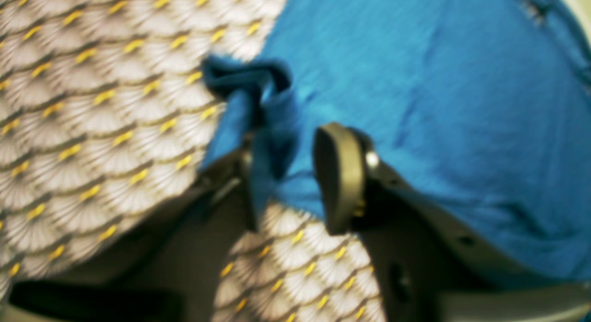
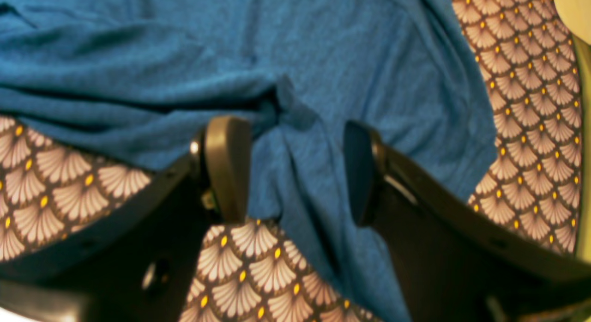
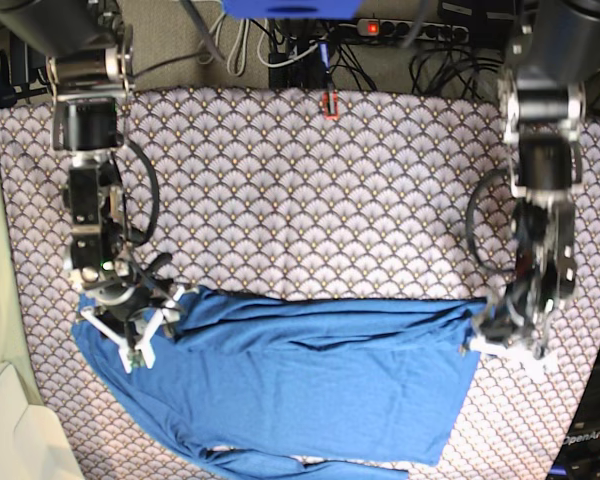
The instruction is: Fold the T-shirt properly
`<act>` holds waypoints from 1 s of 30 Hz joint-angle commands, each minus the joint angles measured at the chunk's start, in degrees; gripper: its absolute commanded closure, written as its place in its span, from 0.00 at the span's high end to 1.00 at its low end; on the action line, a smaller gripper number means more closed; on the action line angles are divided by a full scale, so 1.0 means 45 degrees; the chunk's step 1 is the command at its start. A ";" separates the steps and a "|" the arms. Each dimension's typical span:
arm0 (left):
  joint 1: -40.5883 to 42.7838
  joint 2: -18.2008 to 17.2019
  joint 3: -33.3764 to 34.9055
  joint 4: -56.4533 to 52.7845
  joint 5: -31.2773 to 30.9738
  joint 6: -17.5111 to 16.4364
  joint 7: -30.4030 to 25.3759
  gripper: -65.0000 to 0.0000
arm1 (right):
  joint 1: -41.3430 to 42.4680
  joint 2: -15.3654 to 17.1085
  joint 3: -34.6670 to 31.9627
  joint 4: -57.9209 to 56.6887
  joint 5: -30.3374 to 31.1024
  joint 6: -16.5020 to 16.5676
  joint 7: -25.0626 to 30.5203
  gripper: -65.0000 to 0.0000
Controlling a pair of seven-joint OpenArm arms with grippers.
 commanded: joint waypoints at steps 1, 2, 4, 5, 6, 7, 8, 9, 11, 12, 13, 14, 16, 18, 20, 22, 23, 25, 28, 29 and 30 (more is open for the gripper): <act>-0.0058 -0.0204 -0.0201 0.0727 -0.0075 0.0007 -0.0018 0.20 | 0.0373 0.0102 0.0025 0.0258 0.0055 -0.0006 0.0088 0.51; 0.0352 -0.0224 -0.0474 0.1157 -0.0036 0.0007 0.0002 0.12 | 0.0373 0.0102 0.0025 0.0258 0.0055 -0.0006 -0.0029 0.51; 0.0958 -0.0224 -0.0963 0.1762 0.0003 0.0027 0.0099 0.00 | 0.0373 0.0102 0.0025 0.0317 0.0055 -0.0006 -0.0107 0.51; 0.1192 -0.0224 -0.1100 0.1840 0.0022 0.0027 0.0041 0.00 | 0.0373 0.0102 0.0025 0.0317 0.0055 -0.0006 -0.0107 0.51; 0.1349 -0.0224 -0.1178 0.1821 0.0042 0.0027 0.0002 0.03 | 0.0373 0.0102 0.0025 0.0297 0.0055 -0.0006 -0.0107 0.51; 0.1407 -0.0263 -0.1178 0.1665 0.0042 0.0027 0.0002 0.01 | 0.0373 0.0083 0.0025 0.0297 0.0055 -0.0006 -0.0107 0.51; 0.1427 -0.0302 -0.1119 0.1430 0.0042 0.0027 0.0002 0.00 | 0.0373 0.0063 0.0025 0.0317 0.0055 -0.0006 -0.0107 0.51; 0.1427 -0.0302 -0.1100 0.1176 0.0042 0.0007 -0.0018 0.00 | 0.0373 0.0044 0.0025 0.0317 0.0055 -0.0006 -0.0107 0.51; 0.1329 -0.0263 -0.1100 0.0590 0.0042 -0.0032 -0.0018 0.01 | 0.0373 0.0044 0.0025 0.0317 0.0055 -0.0006 -0.0107 0.51; 0.1290 -0.0243 -0.1100 0.0297 0.0042 -0.0032 -0.0037 0.01 | 0.0373 0.0024 0.0025 0.0317 0.0055 -0.0006 -0.0107 0.51; 0.1153 -0.0224 -0.1061 0.0043 0.0042 -0.0032 -0.0135 0.01 | 0.0373 0.0024 0.0025 0.0317 0.0055 -0.0006 -0.0107 0.51; 0.0958 -0.0224 -0.0885 -0.0230 0.0042 -0.0032 -0.0448 0.01 | 0.0373 0.0024 0.0025 0.0317 0.0055 -0.0006 -0.0107 0.51; 0.0821 -0.0224 -0.0357 -0.0680 0.0042 -0.0012 -0.1190 0.01 | 0.0373 0.0024 0.0025 0.0317 0.0055 -0.0006 -0.0107 0.51; 0.0763 -0.0243 0.0307 -0.1031 0.0042 0.0007 -0.1815 0.01 | 0.0373 0.0024 0.0025 0.0317 0.0055 -0.0006 -0.0107 0.51; 0.0724 -0.0243 0.0620 -0.1168 0.0042 0.0007 -0.2186 0.01 | 0.0373 0.0044 0.0025 0.0317 0.0055 -0.0006 -0.0107 0.51; 0.0567 -0.0204 0.0834 -0.1324 0.0042 0.0027 -0.2362 0.01 | 0.0373 0.0083 0.0025 0.0297 0.0055 -0.0006 -0.0107 0.51; 0.0470 -0.0204 0.0952 -0.1520 0.0042 0.0027 -0.2362 0.01 | 0.0373 0.0102 0.0025 0.0297 0.0055 -0.0006 -0.0107 0.51; 0.0059 -0.0204 0.1108 -0.2086 0.0042 0.0027 -0.2362 0.01 | 0.0373 0.0102 0.0025 0.0317 0.0055 -0.0006 -0.0107 0.51; -0.0370 -0.0204 0.1362 -0.2907 0.0042 0.0027 -0.2362 0.01 | 0.0373 0.0102 0.0025 0.0317 0.0055 -0.0006 -0.0107 0.51; -0.0488 -0.0204 0.1381 -0.3122 0.0042 0.0027 -0.2362 0.01 | 0.0373 0.0102 0.0025 0.0317 0.0055 -0.0006 -0.0107 0.51; -0.0585 -0.0204 0.1362 -0.3219 0.0042 0.0027 -0.2362 0.01 | 0.0373 0.0102 0.0025 0.0317 0.0055 -0.0006 -0.0107 0.51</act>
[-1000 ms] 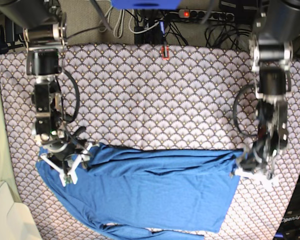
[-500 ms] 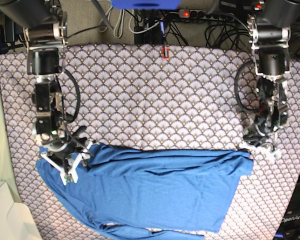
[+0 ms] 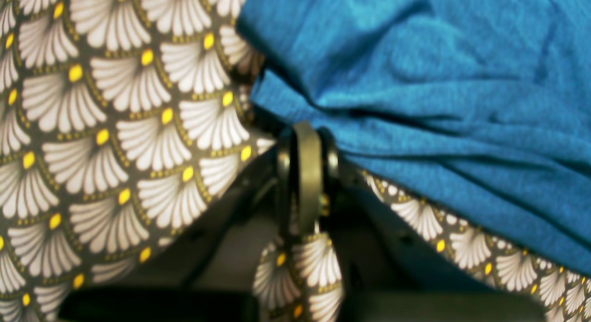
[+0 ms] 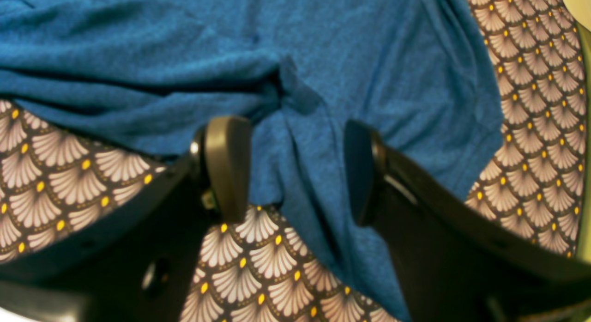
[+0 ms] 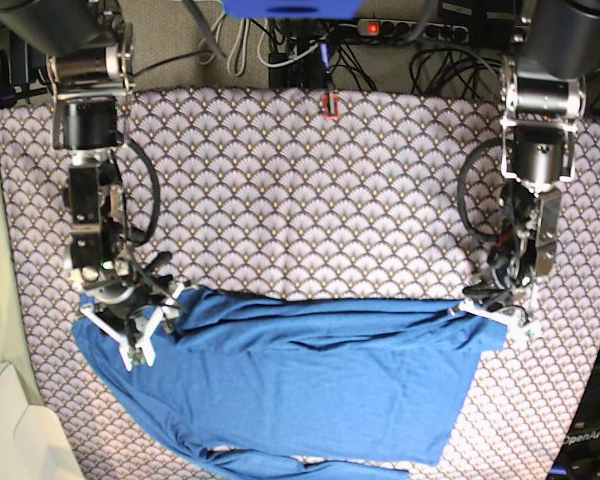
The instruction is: Fold the T-shirt properly
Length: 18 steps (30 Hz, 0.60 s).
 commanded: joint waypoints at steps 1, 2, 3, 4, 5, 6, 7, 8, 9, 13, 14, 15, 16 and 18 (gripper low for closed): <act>-0.0445 -0.0141 -0.0042 0.0117 -0.0002 -0.0022 -0.0177 0.01 | 0.0358 0.0097 0.0034 0.0263 0.0065 -0.0011 0.0286 0.51; -0.0523 -0.0121 -0.0042 0.0098 -0.0002 -0.0022 -0.0177 0.01 | 0.0358 0.0097 0.0034 0.0263 0.0065 -0.0011 0.0286 0.51; -0.0601 -0.0121 -0.0042 0.0078 -0.0002 -0.0022 -0.0177 0.01 | 0.0358 0.0097 0.0034 0.0263 0.0065 -0.0011 0.0286 0.51; -0.0640 -0.0121 -0.0042 0.0078 -0.0002 -0.0022 -0.0196 0.01 | 0.0358 0.0097 0.0034 0.0263 0.0065 -0.0031 0.0286 0.51; -0.0699 -0.0082 -0.0042 0.0078 -0.0002 -0.0022 -0.0216 0.01 | 0.0358 0.0097 0.0034 0.0263 0.0065 -0.0031 0.0286 0.51; -0.0699 0.0015 -0.0042 0.0078 -0.0002 -0.0022 -0.0352 0.01 | 0.0358 0.0097 0.0034 0.0263 0.0065 -0.0031 0.0286 0.51; -0.0719 0.0054 -0.0042 0.0078 0.0018 -0.0022 -0.0685 0.01 | 0.0358 0.0097 0.0034 0.0263 0.0065 -0.0031 0.0286 0.51; -0.0719 0.0094 -0.0042 0.0078 0.0018 -0.0022 -0.1056 0.01 | 0.0358 0.0097 0.0034 0.0263 0.0065 -0.0031 0.0286 0.51; -0.0719 0.0113 -0.0042 0.0058 0.0018 -0.0022 -0.1466 0.01 | 0.0358 0.0097 0.0034 0.0263 0.0065 -0.0031 0.0286 0.51; -0.0992 0.0465 -0.0022 -0.0430 0.0018 -0.0022 -0.3009 0.01 | 0.0339 0.0097 0.0034 0.0224 0.0065 -0.0031 0.0286 0.51; -0.1129 0.0543 -0.0022 -0.0743 0.0018 -0.0022 -0.3283 0.01 | 0.0339 0.0097 0.0034 0.0224 0.0065 -0.0031 0.0286 0.51; -0.1305 0.0641 -0.0022 -0.1153 0.0018 -0.0022 -0.3615 0.01 | 0.0319 0.0097 0.0034 0.0244 0.0065 -0.0031 0.0266 0.51; -0.1520 0.0641 -0.0022 -0.1524 0.0057 -0.0022 -0.3908 0.01 | 0.0241 0.0097 0.0034 0.0263 0.0065 -0.0031 0.0266 0.51; -0.1949 0.0660 -0.0042 -0.2266 0.0389 -0.0022 -0.4357 0.01 | 0.0085 0.0137 0.0015 0.0283 0.0065 -0.0031 0.0266 0.51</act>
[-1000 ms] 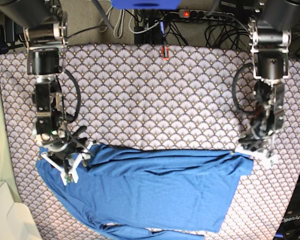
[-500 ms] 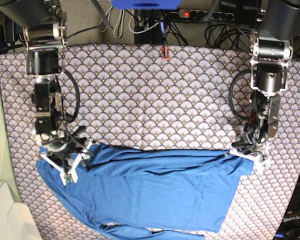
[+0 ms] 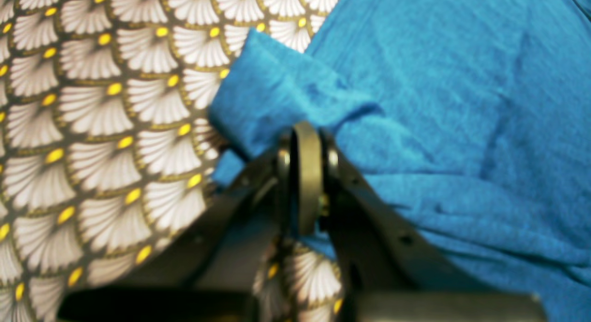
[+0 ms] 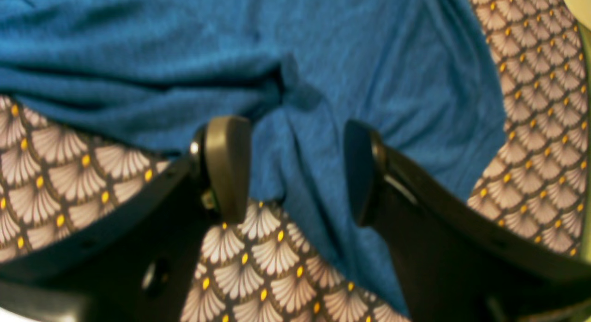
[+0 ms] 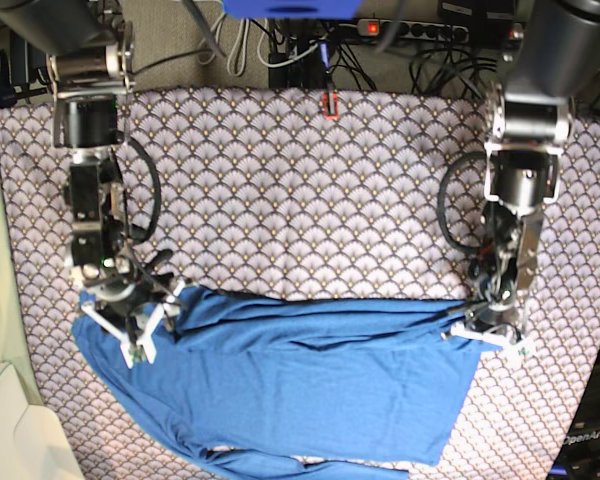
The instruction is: Fold the T-shirt properly
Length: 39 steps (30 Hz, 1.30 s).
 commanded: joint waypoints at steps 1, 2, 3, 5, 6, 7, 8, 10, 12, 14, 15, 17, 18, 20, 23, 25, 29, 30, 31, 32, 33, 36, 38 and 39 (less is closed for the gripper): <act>-0.0575 -0.0209 -0.0042 0.0162 0.0098 0.0022 -0.0369 0.01 | 0.0245 0.0210 0.0025 0.0258 0.0060 -0.0026 0.0252 0.51; -0.0595 -0.0209 -0.0061 0.0181 0.0098 0.0002 -0.0194 0.01 | 0.0225 0.0268 0.0025 0.0258 0.0060 -0.0026 0.0252 0.51; -0.0575 -0.0248 -0.0081 0.0494 0.0098 -0.0056 0.0119 0.01 | 0.0206 0.0288 0.0025 0.0258 0.0060 -0.0026 0.0252 0.51; -0.0360 -0.0327 -0.0081 0.1568 0.0195 -0.0056 0.0881 0.01 | 0.0186 0.0288 0.0025 0.0258 0.0060 -0.0026 0.0252 0.51; -0.0048 -0.0424 -0.0100 0.2154 0.0195 -0.0056 0.1233 0.01 | 0.0147 0.0327 0.0044 0.0258 0.0060 -0.0026 0.0252 0.51; 0.0245 -0.0698 -0.0100 0.2936 0.0117 -0.0056 0.1584 0.01 | 0.0050 0.0483 0.0044 0.0258 0.0060 -0.0026 0.0252 0.51; 0.0538 -0.0815 -0.0139 0.3698 0.0078 0.0002 0.1916 0.01 | 0.0011 0.0522 0.0044 0.0258 0.0060 -0.0026 0.0271 0.51; 0.1124 -0.0893 -0.0315 0.5026 0.0059 0.0022 0.2483 0.01 | -0.0009 0.0542 0.0044 0.0258 0.0060 -0.0026 0.0271 0.51; 0.1789 -0.0815 -0.1136 0.6140 -0.0195 0.0022 0.3030 0.06 | -0.0009 0.0542 0.0044 0.0258 0.0060 -0.0026 0.0271 0.51; 0.2179 -0.0561 -0.2034 0.6902 -0.0645 0.0022 0.3577 0.19 | -0.0009 0.0542 0.0044 0.0258 0.0060 -0.0026 0.0271 0.51; 0.2336 -0.0405 -0.2484 0.7116 -0.0879 0.0022 0.3889 0.27 | -0.0009 0.0542 0.0044 0.0258 0.0060 -0.0026 0.0271 0.51; 0.2570 -0.0229 -0.3148 0.7273 -0.1035 0.0022 0.4378 0.41 | -0.0009 0.0542 0.0044 0.0258 0.0060 -0.0026 0.0271 0.51; 0.2629 -0.0209 -0.3343 0.7312 -0.1094 -0.0037 0.4593 0.46 | -0.0009 0.0542 0.0044 0.0258 0.0060 -0.0026 0.0271 0.51; 0.2668 -0.0190 -0.3382 0.7234 -0.1231 -0.0076 0.4710 0.55 | -0.0029 0.0542 0.0044 0.0258 0.0060 -0.0026 0.0271 0.51; 0.2746 0.0142 -0.3480 0.7116 -0.1172 -0.0076 0.4651 0.69 | -0.0029 0.0542 0.0044 0.0258 0.0060 -0.0026 0.0271 0.51; 0.2707 0.0279 -0.3539 0.6843 -0.1172 -0.0056 0.4378 0.74 | -0.0048 0.0542 0.0044 0.0258 0.0060 -0.0026 0.0271 0.51; 0.2668 0.0611 -0.3500 0.5573 -0.1172 -0.0056 0.2795 0.75 | -0.0048 0.0522 0.0025 0.0258 0.0060 -0.0026 0.0271 0.51; 0.2648 0.0689 -0.3500 0.5280 -0.1211 -0.0056 0.2444 0.75 | -0.0048 0.0522 0.0025 0.0258 0.0060 -0.0026 0.0271 0.51; 0.2629 0.0689 -0.3500 0.5085 -0.1231 -0.0056 0.2190 0.75 | -0.0068 0.0522 0.0005 0.0258 0.0060 -0.0026 0.0271 0.51; 0.2550 0.0709 -0.3500 0.4928 -0.1250 -0.0056 0.2053 0.75 | -0.0068 0.0522 0.0005 0.0258 0.0060 -0.0026 0.0271 0.51; 0.2492 0.0709 -0.3500 0.4792 -0.1250 -0.0056 0.1975 0.75 | -0.0068 0.0522 0.0005 0.0258 0.0060 -0.0026 0.0271 0.51; 0.2453 0.0865 -0.3539 0.4577 -0.1250 -0.0056 0.1936 0.75 | -0.0068 0.0542 0.0025 0.0239 0.0060 -0.0026 0.0271 0.51; 0.2355 0.0924 -0.3558 0.4577 -0.1250 -0.0056 0.1936 0.74 | -0.0068 0.0561 0.0025 0.0239 0.0060 -0.0026 0.0271 0.51; 0.2297 0.0943 -0.3558 0.4577 -0.1270 -0.0056 0.1936 0.74 | -0.0068 0.0561 0.0025 0.0219 0.0060 -0.0026 0.0271 0.51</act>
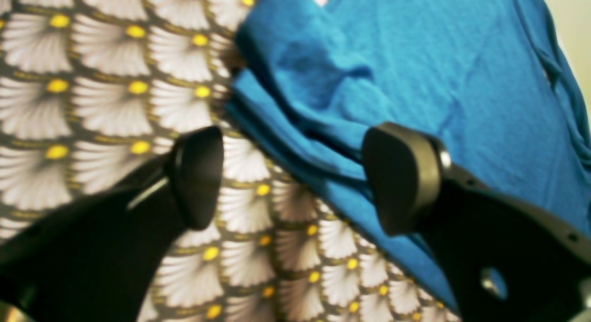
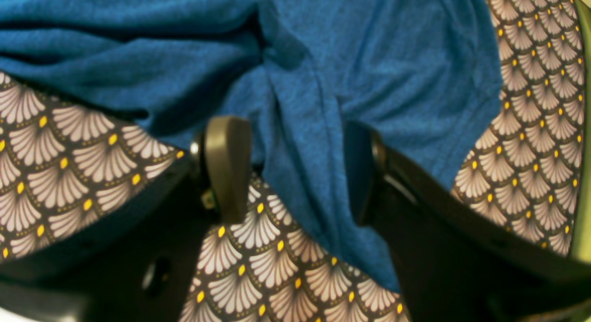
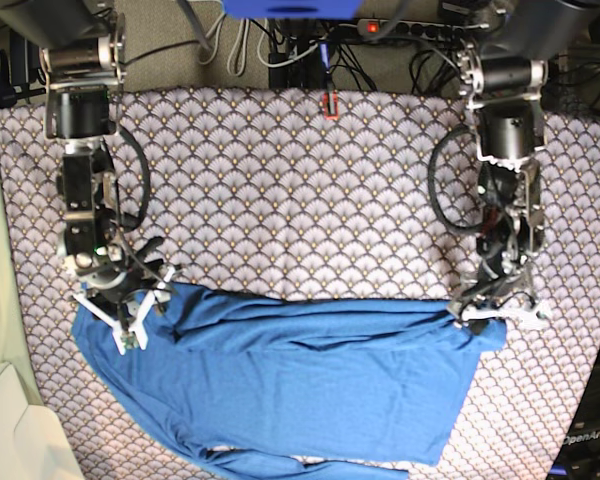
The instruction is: Fold the T-shirt properly
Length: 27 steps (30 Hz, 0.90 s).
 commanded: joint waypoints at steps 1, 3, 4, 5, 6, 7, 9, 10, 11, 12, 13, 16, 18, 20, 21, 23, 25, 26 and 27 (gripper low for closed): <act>-0.0428 -0.0125 -0.0052 0.0171 -0.0065 -0.0051 -0.0201 0.74 | 0.0311 0.0124 0.0044 0.0171 0.0065 -0.0031 0.0286 0.51; -0.0604 -0.0106 -0.0052 0.0093 -0.0065 -0.0051 -0.0201 0.74 | 0.0311 0.0124 0.0044 0.0190 0.0065 -0.0031 0.0286 0.51; -0.0702 -0.0106 -0.0052 0.0054 -0.0065 -0.0051 -0.0201 0.74 | 0.0311 0.0124 0.0044 0.0190 0.0065 -0.0031 0.0286 0.51; -0.0761 -0.0106 -0.0052 -0.0063 -0.0065 -0.0051 -0.0221 0.74 | 0.0311 0.0124 0.0044 0.0190 0.0065 -0.0031 0.0286 0.51; -0.0819 -0.0106 -0.0052 -0.0219 -0.0065 -0.0051 -0.0221 0.74 | 0.0311 0.0124 0.0044 0.0190 0.0065 -0.0031 0.0286 0.51; -0.0956 -0.0106 -0.0052 -0.0356 -0.0065 -0.0051 -0.0240 0.74 | 0.0311 0.0124 0.0044 0.0190 0.0065 -0.0031 0.0286 0.51; -0.1190 -0.0106 -0.0052 -0.0649 -0.0065 -0.0051 -0.0455 0.74 | 0.0311 0.0124 0.0044 0.0171 0.0065 -0.0031 0.0286 0.51; -0.1268 -0.0106 -0.0032 -0.0825 -0.0065 -0.0051 -0.0651 0.74 | 0.0311 0.0124 0.0044 0.0151 0.0065 -0.0031 0.0286 0.51; -0.1308 -0.0106 -0.0032 -0.0962 -0.0065 -0.0051 -0.0787 0.74 | 0.0311 0.0124 0.0044 0.0151 0.0065 -0.0031 0.0286 0.51; -0.1308 -0.0106 -0.0012 -0.1099 -0.0065 -0.0051 -0.0924 0.74 | 0.0311 0.0124 0.0044 0.0151 0.0065 -0.0031 0.0286 0.51; -0.1386 -0.0106 0.0007 -0.1157 -0.0065 -0.0051 -0.1041 0.74 | 0.0311 0.0124 0.0044 0.0151 0.0065 -0.0031 0.0286 0.51; -0.1464 -0.0086 0.0027 -0.1313 -0.0065 -0.0051 -0.1100 0.74 | 0.0311 0.0163 0.0044 0.0151 0.0065 -0.0031 0.0286 0.51; -0.1483 -0.0086 0.0027 -0.1431 -0.0065 -0.0051 -0.1119 0.74 | 0.0311 0.0183 0.0044 0.0151 0.0065 -0.0031 0.0286 0.51; -0.1483 -0.0086 0.0007 -0.1431 -0.0065 -0.0051 -0.1119 0.74 | 0.0311 0.0183 0.0044 0.0151 0.0065 -0.0031 0.0286 0.51; -0.1483 -0.0086 0.0007 -0.1431 -0.0065 -0.0051 -0.1119 0.74 | 0.0311 0.0183 0.0044 0.0151 0.0065 -0.0031 0.0286 0.51; -0.1522 -0.0047 0.0007 -0.1431 -0.0065 -0.0051 -0.1119 0.74 | 0.0311 0.0183 0.0044 0.0151 0.0065 -0.0031 0.0286 0.51; -0.1679 0.0070 0.0007 -0.1450 0.0032 -0.0051 -0.1119 0.74 | 0.0311 0.0163 0.0044 0.0132 0.0065 -0.0031 0.0286 0.51; -0.1718 0.0070 0.0007 -0.1450 0.0032 -0.0051 -0.1119 0.74 | 0.0311 0.0163 0.0044 0.0132 0.0065 -0.0031 0.0286 0.51; -0.1718 0.0090 0.0027 -0.1450 0.0032 -0.0051 -0.1119 0.74 | 0.0311 0.0144 0.0044 0.0132 0.0065 -0.0031 0.0286 0.51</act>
